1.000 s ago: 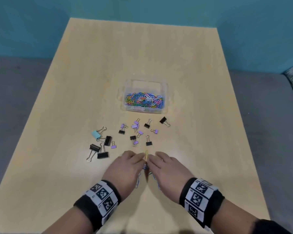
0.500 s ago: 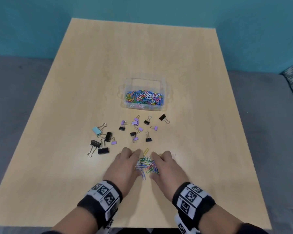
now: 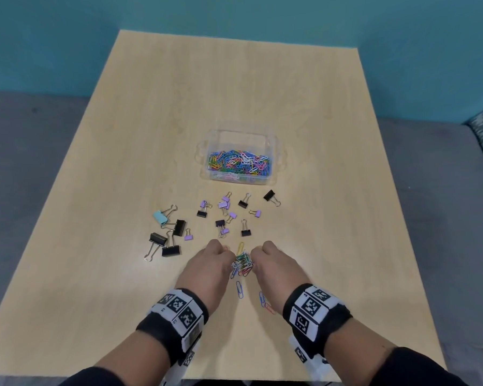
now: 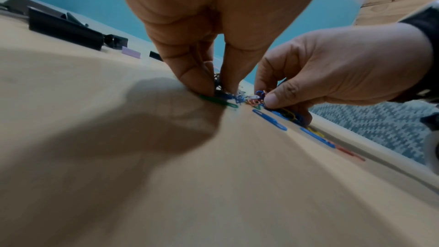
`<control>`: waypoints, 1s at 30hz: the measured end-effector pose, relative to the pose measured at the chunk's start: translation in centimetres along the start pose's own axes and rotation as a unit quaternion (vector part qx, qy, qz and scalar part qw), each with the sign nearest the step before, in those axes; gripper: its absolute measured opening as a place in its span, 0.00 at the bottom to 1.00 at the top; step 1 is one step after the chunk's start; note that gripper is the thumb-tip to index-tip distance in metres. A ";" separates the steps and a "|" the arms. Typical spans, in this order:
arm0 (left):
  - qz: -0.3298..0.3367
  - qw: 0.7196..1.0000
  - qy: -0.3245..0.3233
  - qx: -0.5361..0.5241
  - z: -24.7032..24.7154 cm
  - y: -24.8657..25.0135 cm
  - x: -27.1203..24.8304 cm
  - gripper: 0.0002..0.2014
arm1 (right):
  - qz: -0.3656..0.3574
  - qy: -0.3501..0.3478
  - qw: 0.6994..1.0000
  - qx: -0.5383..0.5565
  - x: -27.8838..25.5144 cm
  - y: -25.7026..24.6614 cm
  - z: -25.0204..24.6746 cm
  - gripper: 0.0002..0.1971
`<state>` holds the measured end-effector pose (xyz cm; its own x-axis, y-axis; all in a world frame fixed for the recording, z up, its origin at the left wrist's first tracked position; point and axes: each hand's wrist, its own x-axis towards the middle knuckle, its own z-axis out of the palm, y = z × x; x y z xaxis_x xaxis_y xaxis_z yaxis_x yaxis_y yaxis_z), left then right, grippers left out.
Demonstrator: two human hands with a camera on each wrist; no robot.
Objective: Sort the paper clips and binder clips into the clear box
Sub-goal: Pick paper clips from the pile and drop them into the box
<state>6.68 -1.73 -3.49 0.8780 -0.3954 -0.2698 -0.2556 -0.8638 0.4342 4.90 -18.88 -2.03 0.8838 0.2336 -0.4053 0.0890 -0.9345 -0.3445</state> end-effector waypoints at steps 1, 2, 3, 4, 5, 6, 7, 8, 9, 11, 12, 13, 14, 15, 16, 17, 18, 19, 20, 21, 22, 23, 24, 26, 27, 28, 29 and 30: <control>-0.006 1.000 0.005 -0.002 0.1 -0.1 0.0 0.03 | -0.001 0.001 1.000 0.001 0.0 0.2 -0.1 0.19; -0.012 1.000 0.010 -0.010 0.1 -0.2 -0.1 0.04 | 0.003 0.000 1.000 0.003 -0.1 0.4 -0.1 0.17; -0.019 0.999 0.014 -0.024 0.2 -0.3 -0.2 0.06 | 0.009 -0.002 1.000 0.008 -0.1 0.5 -0.2 0.15; -0.024 0.999 0.018 -0.040 0.2 -0.4 -0.3 0.07 | 0.018 -0.003 1.000 0.021 -0.1 0.7 -0.3 0.11; -0.030 0.998 0.022 -0.056 0.1 -0.5 -0.3 0.08 | 0.026 -0.003 0.999 0.043 -0.2 0.7 -0.4 0.06; -0.037 0.997 0.024 -0.071 -0.1 -0.4 -0.5 0.08 | 0.033 -0.001 0.997 0.070 -0.2 0.8 -0.6 0.04; -0.044 0.995 0.025 -0.084 -0.2 -0.4 -0.6 0.08 | 0.040 0.001 0.994 0.097 -0.3 0.9 -0.9 0.05; -0.050 0.994 0.027 -0.097 -0.4 -0.4 -0.6 0.08 | 0.048 -0.002 0.991 0.122 -0.2 1.0 -1.0 0.05; -0.055 0.992 0.031 -0.108 -0.6 -0.5 -0.6 0.07 | 0.056 -0.003 0.988 0.145 -0.3 1.2 -1.2 0.05; -0.061 0.988 0.042 -0.133 -0.9 -0.6 -0.6 0.08 | 0.075 -0.003 0.977 0.200 -0.4 1.5 -1.4 0.05; -0.061 0.986 0.046 -0.146 -1.0 -0.8 -0.6 0.08 | 0.087 -0.004 0.968 0.235 -0.5 1.7 -1.6 0.05; -0.064 0.984 0.047 -0.162 -1.1 -0.9 -0.6 0.09 | 0.103 -0.008 0.956 0.273 -0.6 1.8 -1.8 0.05; -0.067 0.980 0.047 -0.180 -1.4 -1.0 -0.7 0.10 | 0.120 -0.013 0.942 0.314 -0.7 1.9 -2.1 0.06; -0.073 0.976 0.048 -0.201 -1.7 -1.0 -0.7 0.11 | 0.136 -0.021 0.924 0.356 -0.8 1.9 -2.5 0.05; -0.081 0.970 0.047 -0.224 -2.2 -1.0 -0.7 0.12 | 0.147 -0.028 0.904 0.400 -0.9 2.0 -2.9 0.05; -0.091 0.964 0.046 -0.247 -2.9 -0.8 -0.7 0.12 | 0.149 -0.033 0.883 0.444 -0.9 2.0 -3.5 0.05; -0.100 0.956 0.045 -0.273 -3.8 -0.5 -0.5 0.12 | 0.145 -0.035 0.862 0.484 -0.8 1.9 -4.3 0.06; -0.109 0.944 0.046 -0.307 -4.7 -0.2 -0.2 0.12 | 0.137 -0.035 0.845 0.515 -0.7 1.8 -5.2 0.06; -0.120 0.927 0.048 -0.351 -5.8 0.1 0.3 0.11 | 0.128 -0.032 0.833 0.537 -0.4 1.7 -6.1 0.07; -0.128 0.907 0.049 -0.399 -6.9 0.5 0.9 0.08 | 0.118 -0.027 0.825 0.552 0.0 1.6 -7.0 0.07; -0.133 0.887 0.053 -0.438 -8.0 0.8 1.7 0.05 | 0.109 -0.020 0.817 0.566 0.5 1.5 -7.9 0.07; -0.137 0.874 0.060 -0.463 -9.0 1.0 2.6 0.04 | 0.099 -0.014 0.809 0.579 1.1 1.4 -8.9 0.07; -0.141 0.864 0.070 -0.477 -9.9 1.0 3.6 0.04 | 0.088 -0.008 0.800 0.593 1.8 1.3 -9.8 0.07; -0.147 0.856 0.095 -0.487 -11.5 0.7 5.7 0.07 | 0.064 0.003 0.791 0.609 3.2 1.2 -11.6 0.07; -0.146 0.853 0.105 -0.489 -12.3 0.5 6.7 0.08 | 0.054 0.009 0.789 0.612 4.0 1.2 -12.5 0.08; -0.143 0.851 0.114 -0.492 -13.0 0.4 7.8 0.09 | 0.046 0.018 0.787 0.615 4.8 1.2 -13.3 0.09; -0.137 0.850 0.123 -0.493 -13.7 0.3 8.9 0.09 | 0.042 0.031 0.787 0.615 5.7 1.2 -14.2 0.10; -0.132 0.850 0.132 -0.492 -14.2 0.2 10.0 0.09 | 0.042 0.047 0.789 0.611 6.7 1.2 -15.0 0.10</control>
<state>21.17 -1.43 6.10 0.9457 -0.0325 -0.3233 0.3125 -0.1809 0.9325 17.84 -22.47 7.53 0.8984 0.1104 -0.4250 -0.4300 0.0251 -0.9025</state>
